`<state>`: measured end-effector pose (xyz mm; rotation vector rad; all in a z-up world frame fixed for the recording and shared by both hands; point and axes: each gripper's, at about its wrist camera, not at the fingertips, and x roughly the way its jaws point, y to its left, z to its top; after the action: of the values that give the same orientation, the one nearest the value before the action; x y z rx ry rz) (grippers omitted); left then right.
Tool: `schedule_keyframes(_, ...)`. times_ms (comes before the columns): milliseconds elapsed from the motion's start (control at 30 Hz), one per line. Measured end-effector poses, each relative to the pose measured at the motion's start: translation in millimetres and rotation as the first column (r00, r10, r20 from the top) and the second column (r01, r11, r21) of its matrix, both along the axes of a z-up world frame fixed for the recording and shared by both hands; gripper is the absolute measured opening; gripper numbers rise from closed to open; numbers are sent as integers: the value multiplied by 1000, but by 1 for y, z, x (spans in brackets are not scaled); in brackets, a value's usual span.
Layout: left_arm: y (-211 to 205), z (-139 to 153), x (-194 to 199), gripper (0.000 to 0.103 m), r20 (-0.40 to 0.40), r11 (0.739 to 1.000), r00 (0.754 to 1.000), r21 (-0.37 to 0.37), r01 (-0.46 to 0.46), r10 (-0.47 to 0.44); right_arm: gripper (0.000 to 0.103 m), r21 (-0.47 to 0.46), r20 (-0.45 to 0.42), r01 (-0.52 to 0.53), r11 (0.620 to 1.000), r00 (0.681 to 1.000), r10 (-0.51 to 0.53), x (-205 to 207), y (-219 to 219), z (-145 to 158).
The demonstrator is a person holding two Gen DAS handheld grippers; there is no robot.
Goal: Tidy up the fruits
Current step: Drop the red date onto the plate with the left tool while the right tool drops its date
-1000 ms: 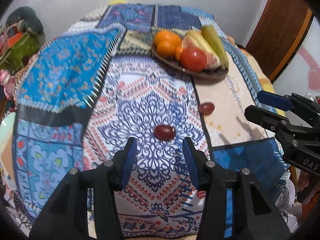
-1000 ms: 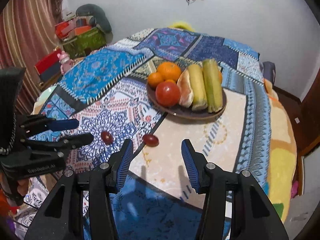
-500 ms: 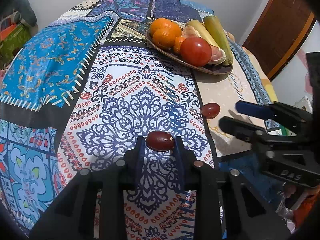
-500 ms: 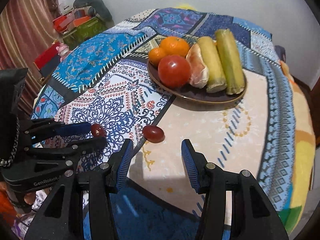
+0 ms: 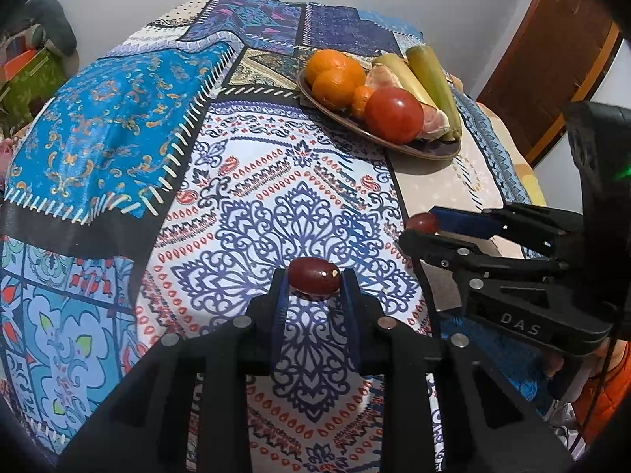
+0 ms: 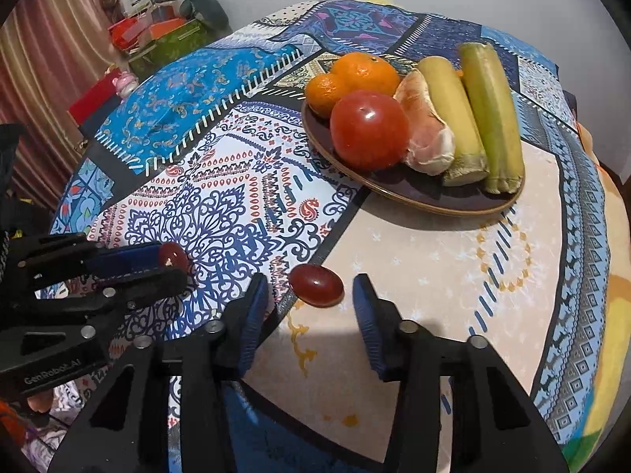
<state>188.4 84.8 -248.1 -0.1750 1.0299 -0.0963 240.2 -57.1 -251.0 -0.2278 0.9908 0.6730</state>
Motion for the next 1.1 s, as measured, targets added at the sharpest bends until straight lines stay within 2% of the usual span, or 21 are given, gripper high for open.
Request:
schedule_keyframes(133, 4, 6, 2, 26, 13, 1000, 1000, 1, -11, 11, 25, -7, 7, -8, 1000, 1000, 8, -1, -1, 2)
schedule_keyframes(400, 1, 31, 5, 26, 62, 1000, 998, 1, -6, 6, 25, 17, 46, 8, 1000, 999, -8, -3, -10, 20)
schedule_keyframes(733, -17, 63, 23, 26, 148, 999, 989, 35, 22, -27, 25, 63, 145, 33, 997, 989, -42, -3, -29, 55)
schedule_keyframes(1100, -37, 76, 57, 26, 181, 997, 981, 52, 58, -67, 25, 137, 223, 80, 987, 969, -109, 24, -51, 87)
